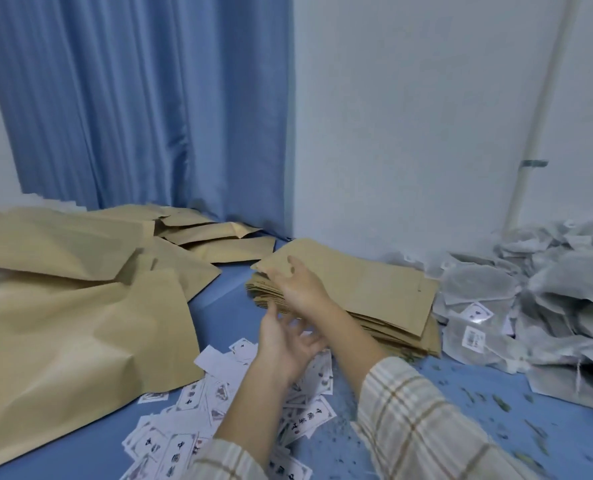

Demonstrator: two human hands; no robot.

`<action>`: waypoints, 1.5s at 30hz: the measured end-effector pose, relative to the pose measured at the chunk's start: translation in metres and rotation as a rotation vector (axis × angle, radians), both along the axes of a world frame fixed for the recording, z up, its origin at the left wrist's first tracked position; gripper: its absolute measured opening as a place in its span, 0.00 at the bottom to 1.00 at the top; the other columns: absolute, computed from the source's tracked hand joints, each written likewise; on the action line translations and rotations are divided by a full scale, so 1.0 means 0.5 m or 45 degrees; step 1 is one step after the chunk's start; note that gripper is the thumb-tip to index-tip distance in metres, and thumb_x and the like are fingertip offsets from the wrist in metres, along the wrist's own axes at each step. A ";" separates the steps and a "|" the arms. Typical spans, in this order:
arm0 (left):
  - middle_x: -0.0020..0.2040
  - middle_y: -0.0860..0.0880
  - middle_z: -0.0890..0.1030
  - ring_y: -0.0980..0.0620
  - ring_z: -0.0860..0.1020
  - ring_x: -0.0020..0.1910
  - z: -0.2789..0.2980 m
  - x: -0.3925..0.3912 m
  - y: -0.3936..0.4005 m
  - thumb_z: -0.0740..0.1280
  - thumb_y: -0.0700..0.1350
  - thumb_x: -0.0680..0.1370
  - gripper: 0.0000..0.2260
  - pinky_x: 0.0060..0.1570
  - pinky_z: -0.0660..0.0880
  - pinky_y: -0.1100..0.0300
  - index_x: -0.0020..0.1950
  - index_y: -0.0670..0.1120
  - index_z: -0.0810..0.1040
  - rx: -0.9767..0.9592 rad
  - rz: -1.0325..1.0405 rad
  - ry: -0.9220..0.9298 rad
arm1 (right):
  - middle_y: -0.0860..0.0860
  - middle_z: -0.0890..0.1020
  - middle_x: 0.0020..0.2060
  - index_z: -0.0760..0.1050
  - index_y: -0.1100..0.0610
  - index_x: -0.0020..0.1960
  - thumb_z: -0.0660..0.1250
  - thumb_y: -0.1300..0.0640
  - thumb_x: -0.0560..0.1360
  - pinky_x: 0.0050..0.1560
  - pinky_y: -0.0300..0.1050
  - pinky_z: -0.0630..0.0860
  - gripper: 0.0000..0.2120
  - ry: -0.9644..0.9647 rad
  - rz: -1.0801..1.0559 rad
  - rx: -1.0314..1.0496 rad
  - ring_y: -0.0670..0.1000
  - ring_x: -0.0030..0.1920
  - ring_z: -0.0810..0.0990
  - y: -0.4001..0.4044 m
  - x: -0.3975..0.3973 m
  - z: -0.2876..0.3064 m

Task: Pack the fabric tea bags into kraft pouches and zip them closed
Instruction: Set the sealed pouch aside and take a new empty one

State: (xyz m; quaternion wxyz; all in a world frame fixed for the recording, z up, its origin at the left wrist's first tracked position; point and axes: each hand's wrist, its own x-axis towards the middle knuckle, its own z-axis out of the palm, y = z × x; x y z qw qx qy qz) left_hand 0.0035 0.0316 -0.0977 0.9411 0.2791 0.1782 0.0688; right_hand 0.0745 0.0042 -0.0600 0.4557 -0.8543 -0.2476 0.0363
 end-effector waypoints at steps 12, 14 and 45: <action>0.63 0.33 0.69 0.30 0.72 0.61 -0.051 0.043 -0.063 0.65 0.47 0.78 0.24 0.53 0.73 0.40 0.69 0.40 0.62 0.063 -0.079 0.221 | 0.55 0.77 0.56 0.70 0.59 0.60 0.57 0.62 0.77 0.54 0.48 0.68 0.13 -0.847 -0.120 -1.318 0.57 0.57 0.74 -0.239 0.062 -0.127; 0.58 0.34 0.71 0.31 0.74 0.58 -0.044 0.036 -0.075 0.68 0.47 0.76 0.18 0.49 0.75 0.42 0.59 0.41 0.67 0.094 -0.084 0.186 | 0.55 0.80 0.50 0.73 0.59 0.57 0.59 0.64 0.73 0.48 0.45 0.71 0.13 -0.999 -0.109 -1.222 0.56 0.51 0.78 -0.284 0.025 -0.113; 0.77 0.48 0.36 0.49 0.33 0.75 -0.024 -0.199 -0.271 0.75 0.67 0.57 0.60 0.72 0.37 0.45 0.76 0.58 0.37 2.911 -0.703 -0.093 | 0.57 0.83 0.35 0.77 0.63 0.42 0.67 0.66 0.73 0.28 0.40 0.78 0.02 0.739 -0.554 1.272 0.52 0.35 0.83 -0.515 -0.286 -0.096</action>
